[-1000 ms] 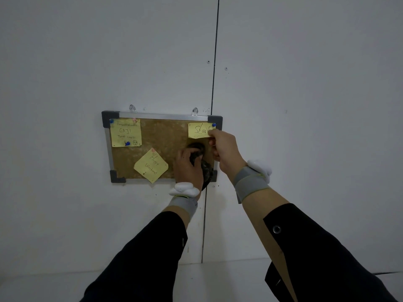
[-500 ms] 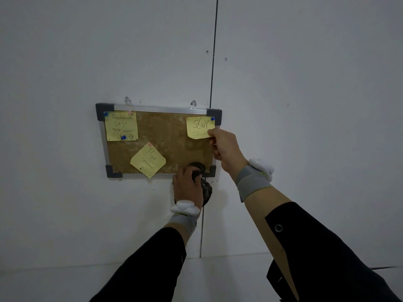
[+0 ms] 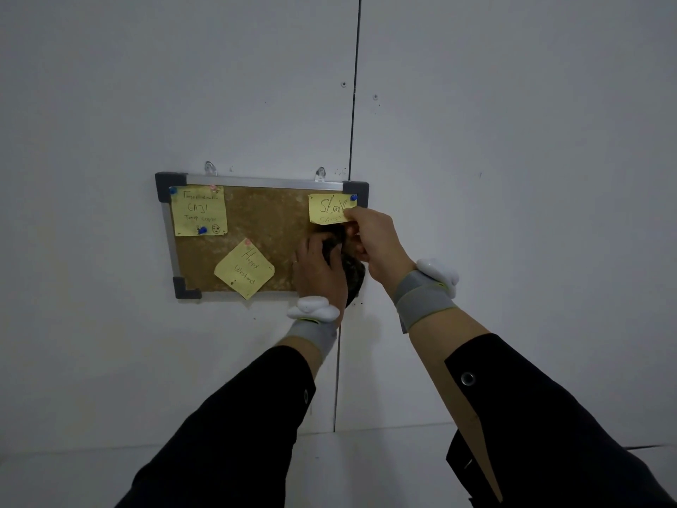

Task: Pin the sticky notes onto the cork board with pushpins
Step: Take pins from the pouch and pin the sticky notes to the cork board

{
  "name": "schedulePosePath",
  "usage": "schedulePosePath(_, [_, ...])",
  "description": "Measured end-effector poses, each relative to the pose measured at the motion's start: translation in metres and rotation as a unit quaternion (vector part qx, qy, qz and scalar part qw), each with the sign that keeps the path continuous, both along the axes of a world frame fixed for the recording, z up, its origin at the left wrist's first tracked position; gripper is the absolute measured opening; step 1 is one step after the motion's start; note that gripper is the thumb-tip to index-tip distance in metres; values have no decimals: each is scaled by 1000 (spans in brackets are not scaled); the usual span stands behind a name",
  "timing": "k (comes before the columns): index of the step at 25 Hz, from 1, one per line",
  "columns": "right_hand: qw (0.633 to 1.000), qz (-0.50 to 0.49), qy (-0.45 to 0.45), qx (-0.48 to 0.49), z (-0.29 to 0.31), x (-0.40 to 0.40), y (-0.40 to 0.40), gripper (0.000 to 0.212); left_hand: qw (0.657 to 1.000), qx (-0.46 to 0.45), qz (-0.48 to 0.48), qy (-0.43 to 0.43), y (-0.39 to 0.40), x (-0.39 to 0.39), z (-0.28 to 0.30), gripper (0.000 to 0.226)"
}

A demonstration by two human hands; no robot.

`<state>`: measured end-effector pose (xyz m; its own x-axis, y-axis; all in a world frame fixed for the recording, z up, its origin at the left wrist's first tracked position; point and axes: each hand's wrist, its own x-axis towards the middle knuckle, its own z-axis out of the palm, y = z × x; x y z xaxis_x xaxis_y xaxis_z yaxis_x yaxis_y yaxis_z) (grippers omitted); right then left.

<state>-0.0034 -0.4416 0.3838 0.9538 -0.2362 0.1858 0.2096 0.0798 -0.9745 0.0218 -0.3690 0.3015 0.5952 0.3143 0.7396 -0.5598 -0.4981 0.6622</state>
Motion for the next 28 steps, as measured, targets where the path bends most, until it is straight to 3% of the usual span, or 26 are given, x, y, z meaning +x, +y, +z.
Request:
schedulePosePath(15, [995,-40,36,-88,-25,0,-14,19,991,95,8,91,2,-9,-59,10])
schedulePosePath(24, [994,-44,12,-98,-17,-1,-17,19,999,18,-33,28,-10,-12,-20,16])
schedulePosePath(28, [994,-59,6,-95,-22,2,-19,20,998,15,-27,52,-18,-9,-11,26])
